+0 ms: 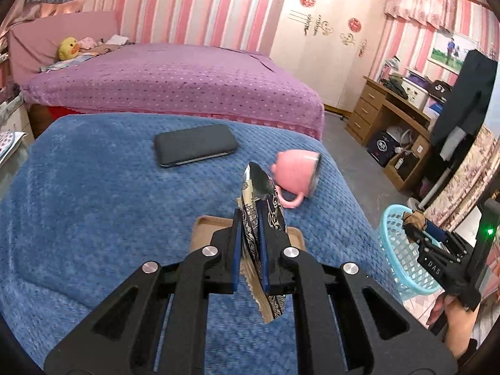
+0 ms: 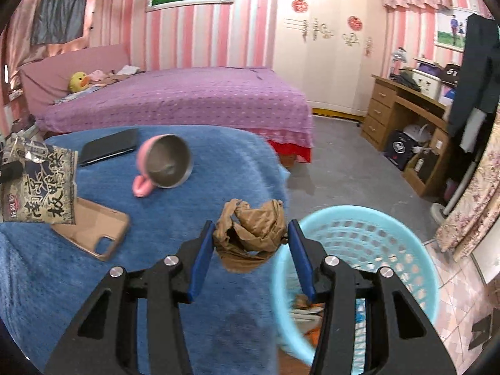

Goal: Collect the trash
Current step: 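Carry the snack packet and brown paper over the blue basket and open both grippers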

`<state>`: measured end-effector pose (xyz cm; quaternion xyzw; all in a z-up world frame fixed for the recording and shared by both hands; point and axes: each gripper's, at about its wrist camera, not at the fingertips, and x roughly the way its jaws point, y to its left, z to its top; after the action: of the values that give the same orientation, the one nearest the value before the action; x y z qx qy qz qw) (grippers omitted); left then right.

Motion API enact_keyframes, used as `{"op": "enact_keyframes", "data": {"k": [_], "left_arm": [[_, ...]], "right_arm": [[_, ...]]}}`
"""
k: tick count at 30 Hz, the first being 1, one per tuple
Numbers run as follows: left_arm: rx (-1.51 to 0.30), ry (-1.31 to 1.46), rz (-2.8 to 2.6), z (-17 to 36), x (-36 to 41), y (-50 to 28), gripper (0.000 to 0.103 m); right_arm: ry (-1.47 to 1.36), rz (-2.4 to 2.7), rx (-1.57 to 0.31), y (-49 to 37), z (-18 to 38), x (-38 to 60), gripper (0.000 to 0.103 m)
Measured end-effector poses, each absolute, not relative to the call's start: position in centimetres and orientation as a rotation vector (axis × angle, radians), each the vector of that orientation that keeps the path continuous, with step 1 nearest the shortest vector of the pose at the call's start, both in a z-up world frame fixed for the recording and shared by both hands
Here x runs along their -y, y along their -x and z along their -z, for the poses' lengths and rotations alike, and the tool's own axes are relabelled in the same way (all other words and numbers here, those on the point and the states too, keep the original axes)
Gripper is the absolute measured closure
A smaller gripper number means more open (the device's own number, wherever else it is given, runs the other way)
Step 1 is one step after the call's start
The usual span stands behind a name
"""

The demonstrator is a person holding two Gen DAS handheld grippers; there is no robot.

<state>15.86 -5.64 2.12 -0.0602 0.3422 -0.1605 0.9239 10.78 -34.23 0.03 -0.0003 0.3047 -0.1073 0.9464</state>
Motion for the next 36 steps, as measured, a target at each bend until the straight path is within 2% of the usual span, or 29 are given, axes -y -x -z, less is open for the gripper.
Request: {"op": "enact_keyframes", "data": {"k": [8, 20, 31, 34, 35, 36], "left_arm": [[-0.713, 0.116, 0.410, -1.9, 10.0, -16.1, 0.094], [-0.672, 0.044, 0.555, -2.0, 22.0, -14.3, 0.094], [-0.686, -0.096, 0.689, 0.7, 33.0, -11.9, 0.092], [-0.684, -0.107, 0.705, 1.4, 34.9, -11.8, 0.085], [-0.685, -0.110, 0.707, 1.5, 35.3, -12.0, 0.072], [-0.686, -0.115, 0.707, 1.6, 35.8, -12.1, 0.055]], "right_arm": [[-0.037, 0.351, -0.607, -8.6, -0.2, 40.2, 0.055], [-0.157, 0.445, -0.606, -7.0, 1.2, 48.6, 0.055], [-0.230, 0.489, -0.610, -5.6, 2.7, 53.0, 0.055], [-0.235, 0.493, -0.602, -5.2, 2.7, 53.4, 0.055], [-0.237, 0.495, -0.601, -5.1, 2.8, 53.5, 0.055], [-0.238, 0.496, -0.602, -5.1, 2.8, 53.6, 0.055]]}}
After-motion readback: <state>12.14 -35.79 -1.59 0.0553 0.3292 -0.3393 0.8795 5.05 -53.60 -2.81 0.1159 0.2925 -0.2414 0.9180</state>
